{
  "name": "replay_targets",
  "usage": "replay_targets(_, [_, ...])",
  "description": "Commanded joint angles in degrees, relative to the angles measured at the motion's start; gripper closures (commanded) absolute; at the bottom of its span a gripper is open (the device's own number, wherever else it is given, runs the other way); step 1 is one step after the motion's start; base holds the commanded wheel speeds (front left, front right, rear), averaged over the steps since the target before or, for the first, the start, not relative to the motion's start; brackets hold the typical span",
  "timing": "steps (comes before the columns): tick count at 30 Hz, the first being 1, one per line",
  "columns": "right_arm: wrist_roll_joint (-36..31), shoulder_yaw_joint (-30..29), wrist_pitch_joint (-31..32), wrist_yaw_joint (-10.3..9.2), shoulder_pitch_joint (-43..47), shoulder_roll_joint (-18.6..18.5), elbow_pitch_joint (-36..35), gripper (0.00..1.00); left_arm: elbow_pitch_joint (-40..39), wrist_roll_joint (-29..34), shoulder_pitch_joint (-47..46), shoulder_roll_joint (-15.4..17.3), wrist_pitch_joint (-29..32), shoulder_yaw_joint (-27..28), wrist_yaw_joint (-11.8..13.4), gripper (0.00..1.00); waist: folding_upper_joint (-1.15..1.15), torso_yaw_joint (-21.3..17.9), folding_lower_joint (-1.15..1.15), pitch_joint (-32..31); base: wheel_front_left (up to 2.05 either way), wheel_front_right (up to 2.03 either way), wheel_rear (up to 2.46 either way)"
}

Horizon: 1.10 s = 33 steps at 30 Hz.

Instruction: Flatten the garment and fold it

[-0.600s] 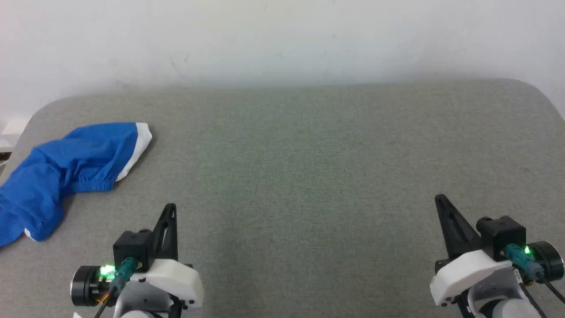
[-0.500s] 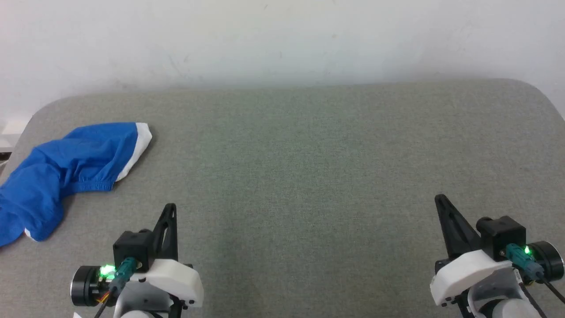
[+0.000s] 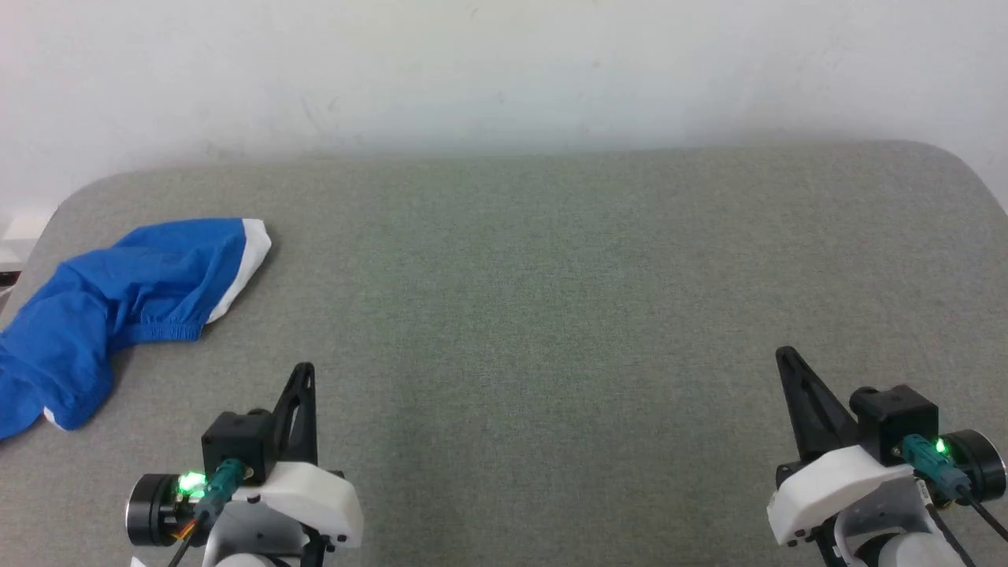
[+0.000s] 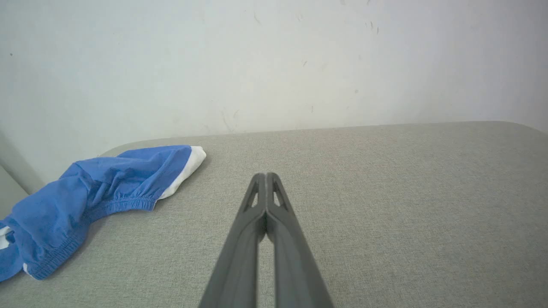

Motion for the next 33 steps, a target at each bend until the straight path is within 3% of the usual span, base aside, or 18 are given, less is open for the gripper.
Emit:
replay_targets(1, [-0.4,0.0,-0.4,-0.12,-0.8,0.2,0.0,1.00,0.1,0.4,-0.6,-0.2,0.2,0.2,-0.5,1.00,0.00,0.0,0.00,0.0,0.00,0.00,0.00])
replay_targets(16, [-0.4,0.0,-0.4,-0.12,-0.8,0.2,0.0,1.00,0.1,0.4,-0.6,-0.2,0.2,0.2,-0.5,1.00,0.00,0.0,0.00,0.0,0.00,0.00,0.00])
replay_targets(17, [-0.4,0.0,-0.4,-0.12,-0.8,0.2,0.0,0.00,0.1,0.4,-0.6,-0.2,0.2,0.2,-0.5,0.00,0.00,0.0,0.00,0.0,0.00,0.00,0.00])
replay_targets(33, [0.8,-0.4,0.1,-0.01,-0.1,0.0,-0.4,0.00,-0.2,-0.1,-0.2,0.1,-0.1,-0.1,-0.1,0.00,0.00,0.1,0.00,0.0,0.00,0.00,0.00])
